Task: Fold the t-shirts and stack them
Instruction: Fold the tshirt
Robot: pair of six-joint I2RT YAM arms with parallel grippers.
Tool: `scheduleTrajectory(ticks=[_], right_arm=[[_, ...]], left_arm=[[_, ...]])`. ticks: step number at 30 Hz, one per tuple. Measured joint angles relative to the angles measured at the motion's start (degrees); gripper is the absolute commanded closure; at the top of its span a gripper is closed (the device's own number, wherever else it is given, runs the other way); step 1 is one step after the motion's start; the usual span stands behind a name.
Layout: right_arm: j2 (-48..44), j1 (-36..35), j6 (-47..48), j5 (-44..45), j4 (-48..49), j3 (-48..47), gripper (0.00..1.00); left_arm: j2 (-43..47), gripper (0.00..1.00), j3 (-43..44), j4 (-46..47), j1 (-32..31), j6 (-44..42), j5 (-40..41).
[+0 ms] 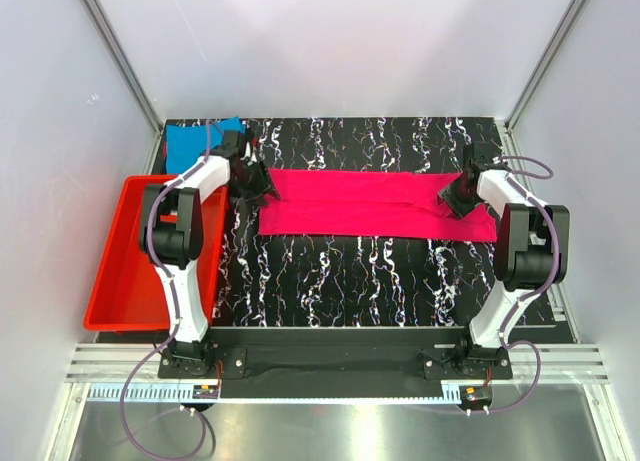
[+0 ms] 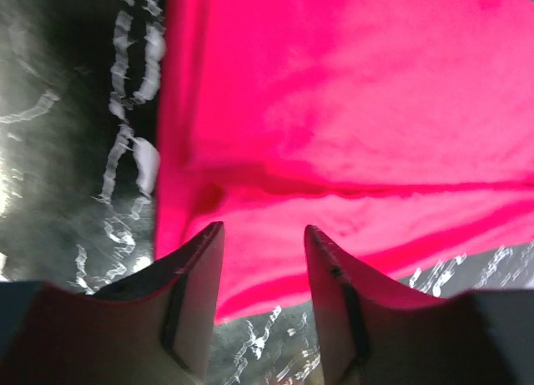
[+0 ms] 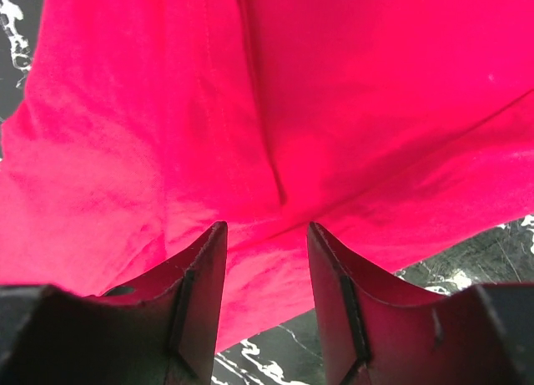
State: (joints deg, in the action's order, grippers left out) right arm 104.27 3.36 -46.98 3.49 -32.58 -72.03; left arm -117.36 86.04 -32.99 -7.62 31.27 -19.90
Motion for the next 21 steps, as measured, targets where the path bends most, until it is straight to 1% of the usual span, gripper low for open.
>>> scheduleTrajectory(ticks=[3,6,10,18,21], right_arm=[[0.68,0.0,0.0,0.31,0.11,0.02,0.5],[0.87,0.0,-0.26,0.37,0.5,0.07,0.5],[1.2,0.0,-0.63,0.37,2.12,0.11,0.52],[5.09,0.0,-1.09,0.35,2.89,-0.17,0.53],[5.09,0.0,-1.55,0.37,3.19,-0.15,0.56]], left_arm=[[0.0,0.5,4.17,-4.44,-0.72,-1.9,-0.33],[0.26,0.5,8.81,-5.42,-0.81,-3.85,-0.35],[2.82,0.49,6.99,-3.87,-0.98,-5.18,-0.79],[2.78,0.49,6.86,-5.95,-2.38,-7.58,-1.11],[2.78,0.49,6.86,-5.97,-2.51,-7.96,-1.11]])
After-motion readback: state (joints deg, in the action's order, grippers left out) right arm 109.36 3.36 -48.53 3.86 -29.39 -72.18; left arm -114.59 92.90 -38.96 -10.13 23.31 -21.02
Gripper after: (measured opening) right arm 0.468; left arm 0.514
